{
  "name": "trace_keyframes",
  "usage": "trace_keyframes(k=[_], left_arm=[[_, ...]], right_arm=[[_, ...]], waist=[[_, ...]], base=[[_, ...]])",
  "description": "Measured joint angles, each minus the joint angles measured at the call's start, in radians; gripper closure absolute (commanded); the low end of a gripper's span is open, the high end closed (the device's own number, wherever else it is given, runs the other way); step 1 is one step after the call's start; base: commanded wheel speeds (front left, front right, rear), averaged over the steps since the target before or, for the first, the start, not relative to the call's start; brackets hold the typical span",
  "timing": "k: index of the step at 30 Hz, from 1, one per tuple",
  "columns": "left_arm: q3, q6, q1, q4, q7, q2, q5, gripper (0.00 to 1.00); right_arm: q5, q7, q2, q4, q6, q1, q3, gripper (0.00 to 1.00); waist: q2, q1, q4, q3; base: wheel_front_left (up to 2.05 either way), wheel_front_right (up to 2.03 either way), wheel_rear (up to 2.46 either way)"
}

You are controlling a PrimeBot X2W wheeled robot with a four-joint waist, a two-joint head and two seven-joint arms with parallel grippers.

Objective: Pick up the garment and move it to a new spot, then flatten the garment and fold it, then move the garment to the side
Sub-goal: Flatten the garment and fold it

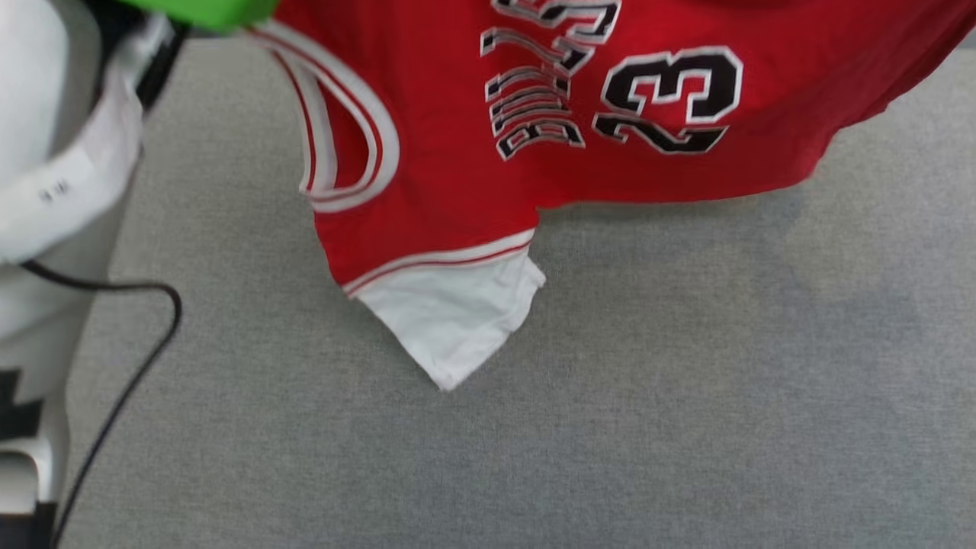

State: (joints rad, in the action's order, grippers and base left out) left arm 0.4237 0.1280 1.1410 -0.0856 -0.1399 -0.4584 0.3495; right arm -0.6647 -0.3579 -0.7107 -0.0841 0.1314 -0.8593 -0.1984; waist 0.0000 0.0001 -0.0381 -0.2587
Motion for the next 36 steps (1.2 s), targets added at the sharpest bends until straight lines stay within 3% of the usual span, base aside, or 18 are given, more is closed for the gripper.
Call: trace_keyframes(k=[9, 18, 28, 36], left_arm=[[0.063, 0.000, 0.348, -0.156, -0.009, -0.031, 0.023, 1.00], [0.105, 0.000, 0.622, -0.253, 0.000, -0.052, 0.008, 1.00], [0.098, -0.006, 0.683, -0.245, 0.036, -0.071, 0.008, 1.00], [0.102, -0.013, 0.619, -0.228, 0.039, -0.094, 0.028, 1.00]], right_arm=[[0.075, -0.013, 0.055, 0.177, 0.000, -0.363, -0.061, 1.00], [0.142, 0.086, 0.146, 0.454, 0.000, -0.710, -0.119, 1.00], [0.153, 0.160, 0.172, 0.668, 0.000, -0.932, -0.198, 1.00], [0.120, 0.206, 0.181, 0.787, 0.000, -0.946, -0.301, 1.00]], waist=[[0.0000, 0.0000, 0.014, -0.153], [0.0000, 0.0002, 0.033, -0.299], [0.0000, 0.0001, 0.055, -0.359], [0.0000, 0.0001, 0.054, -0.391]], base=[[0.00, 0.00, 0.00], [0.00, 0.00, 0.00], [0.00, 0.00, 0.00], [0.00, 0.00, 0.00]])
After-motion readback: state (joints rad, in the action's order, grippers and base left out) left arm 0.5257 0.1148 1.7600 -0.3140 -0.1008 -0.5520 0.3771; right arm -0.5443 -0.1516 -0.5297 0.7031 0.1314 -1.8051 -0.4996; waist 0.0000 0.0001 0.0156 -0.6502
